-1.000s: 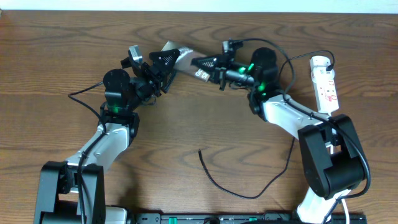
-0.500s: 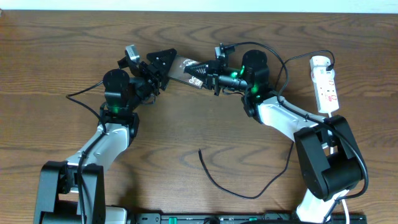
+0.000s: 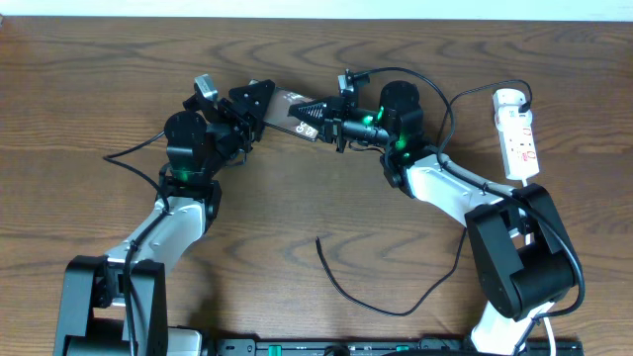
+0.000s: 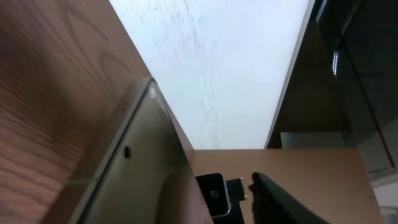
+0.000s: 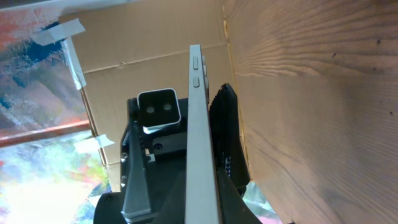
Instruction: Plug charger to phone and switch on socket
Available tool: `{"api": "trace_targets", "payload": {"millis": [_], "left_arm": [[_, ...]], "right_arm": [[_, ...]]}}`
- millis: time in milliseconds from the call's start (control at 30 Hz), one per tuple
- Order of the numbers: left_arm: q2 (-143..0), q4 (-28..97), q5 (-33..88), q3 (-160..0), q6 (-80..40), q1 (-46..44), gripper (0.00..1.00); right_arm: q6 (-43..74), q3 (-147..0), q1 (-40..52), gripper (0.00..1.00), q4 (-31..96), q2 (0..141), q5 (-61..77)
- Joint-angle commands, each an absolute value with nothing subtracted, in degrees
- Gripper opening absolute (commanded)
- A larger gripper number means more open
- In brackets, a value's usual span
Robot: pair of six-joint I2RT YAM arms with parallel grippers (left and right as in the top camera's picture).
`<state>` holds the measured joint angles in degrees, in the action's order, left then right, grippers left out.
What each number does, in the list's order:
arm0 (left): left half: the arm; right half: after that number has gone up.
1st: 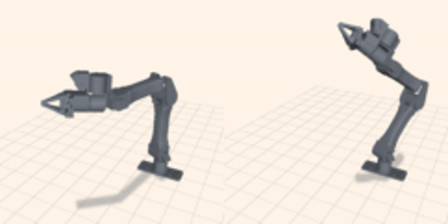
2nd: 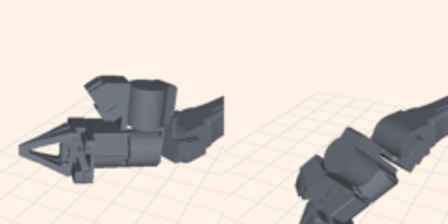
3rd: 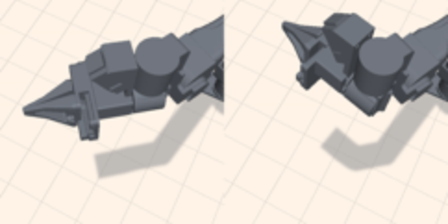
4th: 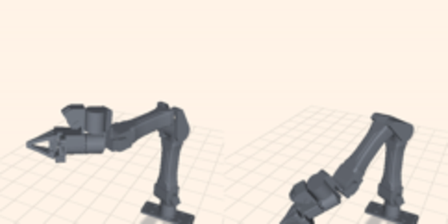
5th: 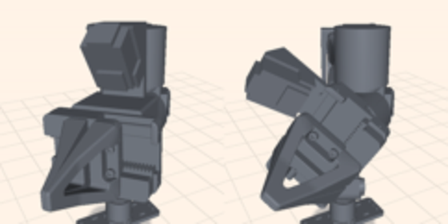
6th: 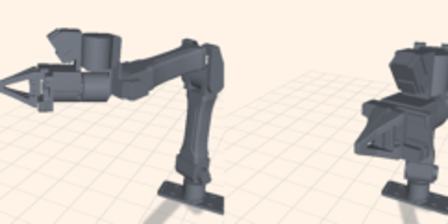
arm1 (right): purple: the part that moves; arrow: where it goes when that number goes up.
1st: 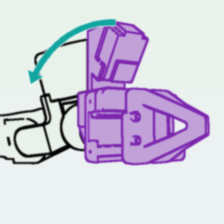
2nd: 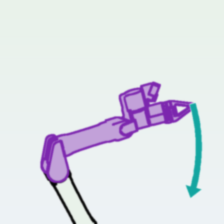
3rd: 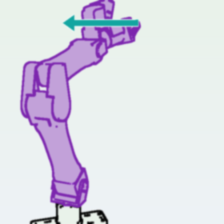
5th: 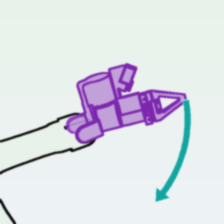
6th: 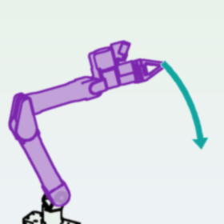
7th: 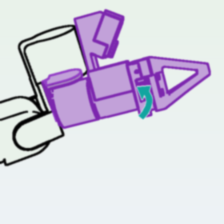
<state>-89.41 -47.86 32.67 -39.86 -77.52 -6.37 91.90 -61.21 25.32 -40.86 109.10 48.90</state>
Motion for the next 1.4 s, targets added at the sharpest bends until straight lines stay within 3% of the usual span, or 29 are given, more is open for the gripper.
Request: {"api": "trace_targets", "payload": {"millis": [0, 267, 867, 1367], "left_arm": [[-88.7, -49.2, 31.6, -40.4, -78.4, -6.2, 0.5], [-88.7, -48.9, 30.8, -40.4, -83.3, -6.2, 0.45], [-88.7, -47.2, 30.3, -40.4, -84.8, -6.2, 0.08], [-88.7, -47.2, 29.3, -40.4, -83.4, -6.2, 0.08]], "right_arm": [[90.4, -61.9, 26.4, 0.01, -40.5, 108.4, 49.4], [90.8, -61.9, 26.4, 0.01, -40.5, 108.4, 49.4], [90.8, -61.9, 27.1, 0.01, -40.5, 108.4, 49.0], [90.8, -61.9, 27.2, 0.01, -40.4, 108.4, 49.0]]}}
